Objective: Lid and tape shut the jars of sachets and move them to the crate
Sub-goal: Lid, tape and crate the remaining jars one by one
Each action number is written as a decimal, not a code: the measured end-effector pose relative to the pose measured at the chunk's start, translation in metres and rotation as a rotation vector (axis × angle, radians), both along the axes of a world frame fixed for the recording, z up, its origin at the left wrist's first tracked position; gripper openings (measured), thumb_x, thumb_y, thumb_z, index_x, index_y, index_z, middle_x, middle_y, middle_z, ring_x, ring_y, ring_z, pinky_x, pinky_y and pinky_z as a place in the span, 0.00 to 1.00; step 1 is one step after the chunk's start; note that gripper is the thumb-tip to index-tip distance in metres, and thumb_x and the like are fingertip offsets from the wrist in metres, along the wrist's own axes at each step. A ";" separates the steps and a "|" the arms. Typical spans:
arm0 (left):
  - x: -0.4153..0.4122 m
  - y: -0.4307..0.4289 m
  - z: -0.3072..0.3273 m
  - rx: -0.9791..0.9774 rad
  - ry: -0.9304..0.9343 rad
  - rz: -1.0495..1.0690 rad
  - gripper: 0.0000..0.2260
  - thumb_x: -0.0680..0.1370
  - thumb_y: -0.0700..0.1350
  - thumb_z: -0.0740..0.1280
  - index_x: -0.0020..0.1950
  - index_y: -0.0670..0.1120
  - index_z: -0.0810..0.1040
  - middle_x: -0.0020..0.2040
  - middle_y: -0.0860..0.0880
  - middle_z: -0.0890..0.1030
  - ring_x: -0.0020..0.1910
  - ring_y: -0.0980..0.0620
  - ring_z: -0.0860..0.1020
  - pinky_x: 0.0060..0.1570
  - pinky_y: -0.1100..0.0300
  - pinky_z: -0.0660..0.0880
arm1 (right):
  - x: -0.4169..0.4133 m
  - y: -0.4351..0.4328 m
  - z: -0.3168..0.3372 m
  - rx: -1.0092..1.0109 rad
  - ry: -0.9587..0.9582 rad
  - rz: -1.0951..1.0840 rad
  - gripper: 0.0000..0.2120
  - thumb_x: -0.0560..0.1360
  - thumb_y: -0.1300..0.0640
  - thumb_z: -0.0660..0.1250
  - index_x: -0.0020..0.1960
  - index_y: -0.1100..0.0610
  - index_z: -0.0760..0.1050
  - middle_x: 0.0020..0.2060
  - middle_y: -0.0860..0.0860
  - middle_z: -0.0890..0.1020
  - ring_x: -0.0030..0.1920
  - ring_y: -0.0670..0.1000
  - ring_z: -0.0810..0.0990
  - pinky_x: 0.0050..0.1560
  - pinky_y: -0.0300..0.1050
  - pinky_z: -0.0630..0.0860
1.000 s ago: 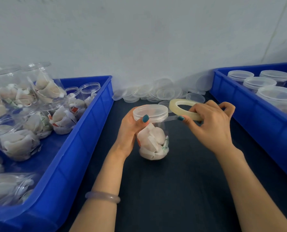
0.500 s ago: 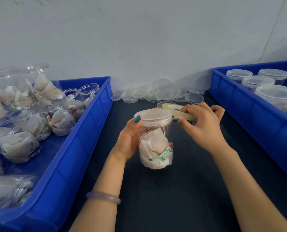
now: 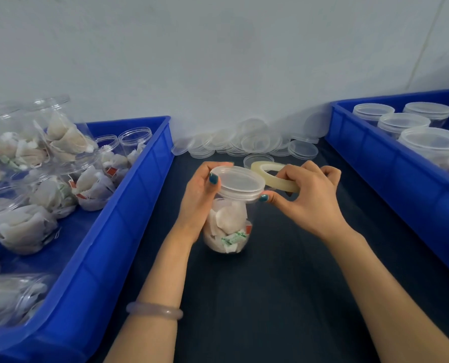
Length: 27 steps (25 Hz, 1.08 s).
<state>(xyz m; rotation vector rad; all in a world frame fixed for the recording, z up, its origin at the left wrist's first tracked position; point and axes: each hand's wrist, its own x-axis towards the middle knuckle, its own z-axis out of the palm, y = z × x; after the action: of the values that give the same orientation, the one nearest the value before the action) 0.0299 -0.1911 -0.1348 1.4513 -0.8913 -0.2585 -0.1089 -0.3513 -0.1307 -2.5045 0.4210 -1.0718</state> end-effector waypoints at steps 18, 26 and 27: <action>-0.005 -0.010 0.008 0.242 -0.248 -0.011 0.38 0.62 0.59 0.77 0.70 0.51 0.74 0.62 0.60 0.78 0.61 0.66 0.75 0.58 0.72 0.72 | -0.006 -0.028 -0.006 -0.208 0.129 0.075 0.21 0.80 0.40 0.57 0.51 0.55 0.77 0.41 0.43 0.74 0.39 0.48 0.72 0.49 0.44 0.63; -0.019 -0.026 0.040 0.823 -0.715 0.173 0.48 0.58 0.79 0.64 0.70 0.52 0.68 0.64 0.55 0.74 0.63 0.53 0.74 0.49 0.57 0.69 | -0.005 -0.023 -0.006 -0.344 0.072 -0.069 0.19 0.79 0.42 0.60 0.50 0.56 0.81 0.40 0.49 0.79 0.42 0.53 0.78 0.50 0.48 0.63; -0.025 -0.034 0.041 0.860 -0.769 0.222 0.49 0.59 0.81 0.62 0.68 0.49 0.68 0.64 0.52 0.74 0.62 0.50 0.74 0.47 0.55 0.68 | -0.005 -0.023 -0.006 -0.365 0.049 -0.080 0.14 0.77 0.46 0.65 0.51 0.56 0.81 0.40 0.50 0.80 0.43 0.54 0.78 0.50 0.48 0.63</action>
<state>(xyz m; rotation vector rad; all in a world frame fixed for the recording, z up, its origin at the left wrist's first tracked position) 0.0052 -0.2247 -0.0942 2.5213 -1.2909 0.1328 -0.1135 -0.3741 -0.1367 -2.8583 0.3690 -1.2126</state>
